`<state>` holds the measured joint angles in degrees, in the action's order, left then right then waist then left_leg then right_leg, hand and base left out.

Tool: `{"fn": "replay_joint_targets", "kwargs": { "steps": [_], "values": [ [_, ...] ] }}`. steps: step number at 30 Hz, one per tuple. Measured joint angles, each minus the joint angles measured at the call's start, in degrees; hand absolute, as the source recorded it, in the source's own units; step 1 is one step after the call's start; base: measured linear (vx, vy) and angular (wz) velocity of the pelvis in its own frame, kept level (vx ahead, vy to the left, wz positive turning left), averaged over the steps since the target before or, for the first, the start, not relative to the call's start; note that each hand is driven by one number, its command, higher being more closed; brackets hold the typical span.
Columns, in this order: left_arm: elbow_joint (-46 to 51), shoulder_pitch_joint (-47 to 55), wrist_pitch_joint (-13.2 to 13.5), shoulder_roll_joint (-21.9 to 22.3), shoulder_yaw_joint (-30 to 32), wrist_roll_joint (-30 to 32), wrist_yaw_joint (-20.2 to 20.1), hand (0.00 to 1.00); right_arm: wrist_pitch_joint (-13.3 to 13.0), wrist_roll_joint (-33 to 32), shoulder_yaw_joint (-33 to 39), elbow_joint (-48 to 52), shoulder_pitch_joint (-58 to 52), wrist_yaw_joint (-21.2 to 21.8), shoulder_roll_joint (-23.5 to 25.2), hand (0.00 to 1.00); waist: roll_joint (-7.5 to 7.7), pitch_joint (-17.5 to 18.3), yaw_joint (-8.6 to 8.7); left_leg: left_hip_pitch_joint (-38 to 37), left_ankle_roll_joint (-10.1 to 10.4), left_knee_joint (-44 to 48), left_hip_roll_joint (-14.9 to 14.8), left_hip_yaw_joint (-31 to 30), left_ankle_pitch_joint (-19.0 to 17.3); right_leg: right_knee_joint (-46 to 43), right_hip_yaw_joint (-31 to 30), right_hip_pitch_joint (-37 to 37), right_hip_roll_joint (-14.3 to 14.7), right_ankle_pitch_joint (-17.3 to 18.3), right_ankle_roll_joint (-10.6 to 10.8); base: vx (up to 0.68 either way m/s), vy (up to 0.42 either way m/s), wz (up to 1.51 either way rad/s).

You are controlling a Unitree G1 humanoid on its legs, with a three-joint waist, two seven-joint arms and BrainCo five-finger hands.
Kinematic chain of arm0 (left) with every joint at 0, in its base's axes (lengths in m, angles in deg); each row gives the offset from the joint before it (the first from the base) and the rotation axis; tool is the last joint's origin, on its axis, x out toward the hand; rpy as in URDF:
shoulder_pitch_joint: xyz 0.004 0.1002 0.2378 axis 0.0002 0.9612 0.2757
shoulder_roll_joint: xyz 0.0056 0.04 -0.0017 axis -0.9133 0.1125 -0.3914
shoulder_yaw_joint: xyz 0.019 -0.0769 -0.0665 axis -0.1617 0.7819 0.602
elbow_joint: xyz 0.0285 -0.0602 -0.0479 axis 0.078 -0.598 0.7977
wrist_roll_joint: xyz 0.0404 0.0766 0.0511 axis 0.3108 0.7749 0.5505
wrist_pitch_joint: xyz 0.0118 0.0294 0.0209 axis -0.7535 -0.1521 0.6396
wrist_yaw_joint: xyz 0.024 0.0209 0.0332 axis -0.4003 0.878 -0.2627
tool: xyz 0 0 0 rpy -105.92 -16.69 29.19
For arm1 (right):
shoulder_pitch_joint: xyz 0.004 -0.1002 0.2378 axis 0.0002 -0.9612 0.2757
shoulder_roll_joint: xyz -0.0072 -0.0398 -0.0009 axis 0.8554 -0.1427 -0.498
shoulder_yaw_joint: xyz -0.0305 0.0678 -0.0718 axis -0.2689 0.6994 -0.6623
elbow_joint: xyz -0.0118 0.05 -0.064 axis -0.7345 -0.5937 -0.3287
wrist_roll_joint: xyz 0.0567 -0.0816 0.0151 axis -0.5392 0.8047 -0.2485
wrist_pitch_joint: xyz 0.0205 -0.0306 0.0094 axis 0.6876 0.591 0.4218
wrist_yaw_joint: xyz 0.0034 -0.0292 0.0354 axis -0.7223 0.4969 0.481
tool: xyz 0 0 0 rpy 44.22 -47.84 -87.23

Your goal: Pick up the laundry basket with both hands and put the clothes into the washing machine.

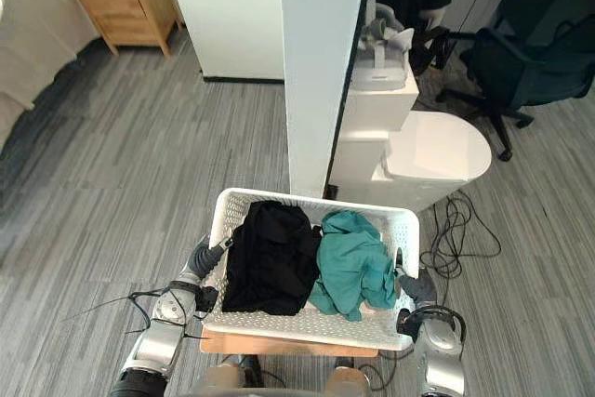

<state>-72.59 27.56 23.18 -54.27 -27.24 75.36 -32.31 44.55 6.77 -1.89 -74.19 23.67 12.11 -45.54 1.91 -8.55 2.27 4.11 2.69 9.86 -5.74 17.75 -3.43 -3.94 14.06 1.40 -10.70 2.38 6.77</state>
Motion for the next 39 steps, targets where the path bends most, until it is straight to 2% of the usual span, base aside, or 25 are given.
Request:
{"fn": "replay_joint_targets", "kwargs": {
  "steps": [8,11,13,15,16,18,19,20,21,22,23,24,25,26,27,28,29,31,33,34,35,36,37,38,39],
  "values": [
    [4.2,1.8,0.0,1.7,-0.2,-1.8,-0.2,1.00,0.0,-0.2,0.0,3.3,-1.0,0.0,-0.3,1.00,-0.79,0.7,-0.03,-0.1,0.0,5.0,-1.3,-3.9,-1.2,0.4,1.6,4.1,1.6,-0.1,-0.5,-0.03,-0.029,0.13],
    [4.9,1.9,-0.1,2.4,-1.3,-4.4,0.0,1.00,0.0,-0.3,-0.2,3.1,0.3,-0.9,-1.7,1.00,-3.29,0.8,-0.34,4.1,0.6,14.3,-4.3,-8.6,-3.3,-4.8,1.5,2.0,3.5,1.2,-2.1,-0.15,-0.001,0.12],
    [5.6,1.9,-0.2,1.8,-1.0,-5.4,0.4,1.00,-0.2,-0.9,-1.0,1.4,2.8,-1.7,-2.1,1.00,-3.26,0.9,-0.45,4.7,2.9,14.3,-3.4,-13.7,-3.5,-7.1,-2.4,-0.7,3.5,1.5,-3.2,-0.23,0.006,-0.17],
    [5.8,2.8,-0.4,2.1,-0.6,-6.6,1.5,1.00,-0.4,-2.0,-3.3,-2.4,5.1,-2.6,-3.1,1.00,-4.48,0.7,-2.42,4.9,6.7,29.3,-4.1,-18.7,-10.4,-9.4,-6.1,-2.8,5.0,1.2,-3.6,-0.16,0.069,-1.04],
    [5.9,2.9,-0.5,2.0,-0.7,-6.8,1.5,1.00,-0.5,-2.8,-4.0,-2.7,4.5,-2.8,-3.3,1.00,-5.30,1.2,-2.77,3.0,7.7,32.2,-4.1,-20.4,-11.6,-10.7,-7.5,-4.1,5.6,0.9,-3.7,-0.23,0.113,-0.98],
    [6.6,3.1,-0.5,2.1,-1.4,-7.4,1.6,1.00,-1.2,-4.7,-4.1,-2.7,2.9,-3.4,-2.9,1.00,-6.17,1.9,-1.08,0.0,7.5,30.2,-2.9,-23.2,-15.7,-13.0,-8.9,-8.3,5.7,0.7,-3.3,-0.31,0.158,-0.50],
    [6.9,3.1,-0.4,2.2,-1.5,-7.4,1.6,1.00,-1.5,-5.5,-4.1,-2.7,2.3,-3.7,-2.7,1.00,-6.25,2.1,0.02,-0.2,5.9,27.5,-2.1,-22.5,-19.8,-12.9,-11.0,-11.7,5.7,-0.1,-2.6,-0.37,0.221,-0.75],
    [6.9,3.0,-0.4,2.3,-1.8,-7.6,1.6,1.00,-1.6,-6.1,-4.1,-2.7,1.3,-3.8,-2.5,1.00,-5.70,1.9,0.13,0.0,3.7,24.6,-1.4,-20.1,-23.1,-12.1,-13.5,-14.4,5.4,-2.1,-1.5,-0.38,0.236,-0.96],
    [6.9,2.9,-0.5,2.4,-1.9,-8.3,1.6,1.00,-1.5,-6.1,-4.0,-2.7,0.4,-3.9,-1.9,1.00,-5.23,1.7,0.04,0.0,3.7,24.0,-1.1,-18.5,-23.6,-11.1,-15.0,-15.1,5.0,-3.5,-1.4,-0.50,0.237,-1.28],
    [6.9,3.6,-1.1,2.3,-2.3,-9.2,1.6,1.00,-0.3,-6.1,-3.9,-1.6,-3.5,-4.0,0.0,1.00,-3.01,1.6,-0.04,1.1,2.8,23.6,-0.2,-13.8,-23.1,-6.1,-16.1,-15.2,4.1,-4.8,-2.0,-0.44,0.190,-1.05],
    [7.2,4.0,-1.1,2.1,-2.5,-9.1,1.4,1.00,0.1,-6.1,-3.8,-0.7,-5.4,-4.2,0.8,1.00,-2.39,1.8,-0.12,1.5,1.7,23.3,0.0,-12.3,-22.5,-3.7,-16.1,-15.2,3.7,-4.5,-2.0,-0.41,0.171,-1.29],
    [7.3,4.6,-1.2,1.1,-2.8,-9.2,1.2,1.00,0.4,-6.0,-3.8,0.7,-7.3,-4.7,1.9,1.00,-1.82,1.7,-0.27,1.5,-0.5,22.1,-0.5,-9.5,-21.3,-1.2,-15.8,-15.6,3.5,-2.0,-2.2,-0.26,0.124,-1.56],
    [7.3,5.2,-1.2,0.7,-2.2,-9.7,1.2,1.00,0.5,-5.9,-3.9,1.7,-8.5,-4.8,2.7,1.00,-1.12,2.0,-0.24,1.4,-3.6,20.3,-2.0,-3.0,-18.8,-0.6,-12.4,-17.2,3.4,-2.6,-1.8,-0.30,0.081,-2.05],
    [7.3,5.1,-1.3,0.7,-1.6,-10.1,1.2,1.00,0.5,-5.9,-4.7,2.4,-8.7,-4.8,2.8,1.00,-1.13,2.0,-0.01,0.8,-3.5,18.3,-3.8,2.8,-16.6,-4.6,-7.5,-18.1,3.4,-3.9,-3.1,-0.29,0.053,-1.94],
    [7.3,5.1,-1.3,0.7,-1.6,-11.1,1.2,1.00,0.5,-5.8,-4.7,2.9,-8.8,-4.9,3.0,1.00,-1.14,2.0,-0.01,-0.5,-3.6,16.7,-4.4,5.4,-15.7,-8.4,-4.8,-18.1,3.4,-4.0,-4.2,-0.27,0.058,-2.02],
    [7.4,5.1,-1.2,0.7,-1.6,-13.2,1.2,1.00,0.5,-5.5,-4.7,4.3,-8.7,-4.9,2.9,1.00,-1.19,2.0,-0.01,-3.4,-3.8,13.3,-5.2,11.0,-13.4,-16.9,0.3,-17.2,2.7,-2.4,-6.1,-0.20,0.052,-1.68],
    [7.7,5.0,-1.2,0.7,-1.6,-13.9,1.3,1.00,0.4,-5.4,-4.7,5.2,-8.7,-4.9,2.6,1.00,-1.41,2.1,0.06,-4.2,-3.9,12.5,-5.8,13.1,-12.8,-20.4,2.1,-16.1,2.1,-0.8,-6.4,-0.25,0.042,-2.10],
    [9.8,5.1,-0.1,0.7,-0.3,-16.5,1.4,1.00,-1.1,-5.2,-4.9,7.3,-7.5,-4.9,2.5,1.00,-1.41,2.6,-0.04,-6.6,-2.9,10.9,-7.6,22.4,-11.9,-30.8,6.2,-11.8,-2.3,5.2,-7.0,-0.23,-0.047,-2.11],
    [9.8,5.3,0.8,0.7,1.2,-18.1,1.4,1.00,-2.0,-4.5,-5.8,7.2,-6.1,-4.9,2.3,1.00,-0.35,4.6,0.13,-6.9,-2.4,10.9,-8.5,29.1,-12.3,-31.7,6.5,-10.1,-5.9,6.6,-6.6,-0.15,-0.168,-2.22],
    [9.8,5.4,1.7,0.7,2.5,-19.3,1.4,1.00,-2.1,-4.4,-6.2,6.9,-4.9,-4.8,2.1,1.00,1.22,5.5,0.00,-6.8,-0.6,11.6,-8.6,31.1,-13.4,-27.8,6.5,-9.8,-7.0,6.9,-5.5,-0.15,-0.214,-2.32],
    [9.7,5.4,1.8,0.8,2.8,-20.0,1.5,1.00,-2.1,-4.0,-6.4,6.4,-4.0,-4.9,1.9,1.00,1.39,5.5,0.15,-6.7,0.0,11.8,-8.1,31.4,-13.6,-25.2,7.4,-9.9,-5.4,7.3,-5.0,-0.18,-0.229,-2.48],
    [9.2,5.5,1.8,1.3,2.7,-21.7,1.4,1.00,-2.0,-3.4,-6.4,5.5,-2.5,-4.8,0.7,1.00,0.18,5.9,-0.08,-6.6,1.0,10.6,-8.8,31.8,-13.1,-18.7,7.3,-9.3,-2.3,6.6,-4.7,-0.16,-0.230,-2.50],
    [8.2,5.5,1.9,1.3,2.7,-23.5,1.2,1.00,-2.0,-2.9,-6.4,5.2,-1.3,-4.8,0.5,1.00,-0.74,6.2,0.02,-7.6,2.2,10.8,-11.3,35.2,-12.2,-13.5,6.1,-8.8,0.6,6.1,-4.3,-0.11,-0.234,-2.31],
    [7.6,5.3,2.0,1.3,2.7,-24.1,1.2,1.00,-2.1,-2.7,-6.3,5.1,-1.4,-4.8,0.5,1.00,-1.01,5.9,0.70,-8.3,2.8,11.7,-12.6,37.0,-12.4,-13.2,6.5,-9.0,1.1,6.5,-4.3,-0.01,-0.213,-1.83],
    [6.3,5.3,2.2,1.3,2.1,-24.4,1.0,1.00,-2.1,-2.3,-5.9,4.8,-2.0,-4.7,0.4,1.00,-1.48,5.5,2.38,-9.7,5.2,15.6,-16.1,39.0,-13.9,-13.6,6.9,-8.7,3.2,6.7,-4.2,0.08,-0.263,-1.26]
  ]
}}
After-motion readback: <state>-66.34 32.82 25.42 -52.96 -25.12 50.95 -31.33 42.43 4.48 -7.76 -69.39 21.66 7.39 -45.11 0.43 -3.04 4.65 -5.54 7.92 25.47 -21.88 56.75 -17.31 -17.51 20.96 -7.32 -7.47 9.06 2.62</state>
